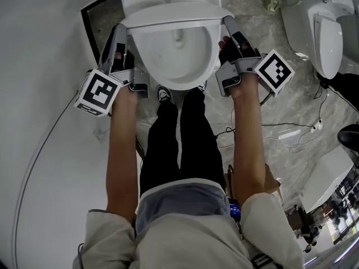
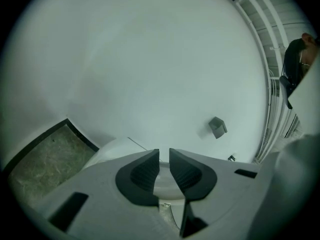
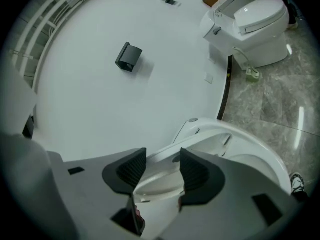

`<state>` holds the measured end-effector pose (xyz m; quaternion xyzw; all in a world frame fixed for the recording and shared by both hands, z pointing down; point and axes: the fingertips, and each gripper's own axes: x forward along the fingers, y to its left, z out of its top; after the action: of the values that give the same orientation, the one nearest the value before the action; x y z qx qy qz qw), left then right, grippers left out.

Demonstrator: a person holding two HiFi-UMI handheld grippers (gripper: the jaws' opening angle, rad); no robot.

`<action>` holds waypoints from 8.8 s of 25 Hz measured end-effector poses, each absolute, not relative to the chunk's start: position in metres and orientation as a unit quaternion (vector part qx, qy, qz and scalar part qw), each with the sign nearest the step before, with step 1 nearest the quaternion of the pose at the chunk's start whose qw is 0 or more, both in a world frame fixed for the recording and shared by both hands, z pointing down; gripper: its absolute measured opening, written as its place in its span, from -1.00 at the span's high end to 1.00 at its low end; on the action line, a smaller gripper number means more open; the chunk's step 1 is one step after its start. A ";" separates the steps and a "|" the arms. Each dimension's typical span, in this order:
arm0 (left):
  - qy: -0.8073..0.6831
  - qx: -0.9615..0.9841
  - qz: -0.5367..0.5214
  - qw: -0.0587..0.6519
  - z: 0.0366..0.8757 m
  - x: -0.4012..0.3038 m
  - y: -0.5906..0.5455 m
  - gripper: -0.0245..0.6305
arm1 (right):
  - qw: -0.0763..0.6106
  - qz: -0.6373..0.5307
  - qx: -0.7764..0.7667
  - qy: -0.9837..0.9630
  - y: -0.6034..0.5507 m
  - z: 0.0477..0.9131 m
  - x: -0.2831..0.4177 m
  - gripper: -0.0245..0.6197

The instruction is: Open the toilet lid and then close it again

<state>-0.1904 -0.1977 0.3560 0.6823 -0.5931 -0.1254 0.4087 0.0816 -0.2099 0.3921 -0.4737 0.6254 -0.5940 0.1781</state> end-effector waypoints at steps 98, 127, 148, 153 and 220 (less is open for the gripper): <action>-0.528 0.803 0.039 0.275 0.240 -0.116 -0.119 0.91 | -0.376 -0.072 -0.190 0.904 -0.335 0.343 0.000 0.60; -0.510 0.807 0.046 0.294 0.236 -0.096 -0.081 0.91 | -0.391 -0.017 -0.135 0.910 -0.223 0.347 0.014 0.59; -0.494 0.808 0.050 0.318 0.259 -0.074 -0.057 0.91 | -0.403 0.042 -0.092 0.909 -0.127 0.372 0.018 0.54; -0.487 0.810 0.054 0.323 0.263 -0.067 -0.059 0.91 | -0.411 0.040 -0.088 0.907 -0.117 0.381 0.027 0.53; -0.470 0.788 0.111 0.382 0.388 -0.059 0.041 0.91 | -0.529 -0.058 0.029 0.846 0.072 0.617 0.035 0.59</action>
<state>-0.0595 0.0408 0.3877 0.7879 -0.4700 0.1106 0.3821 0.0352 0.0716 0.6166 0.0293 0.8459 -0.0580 -0.5294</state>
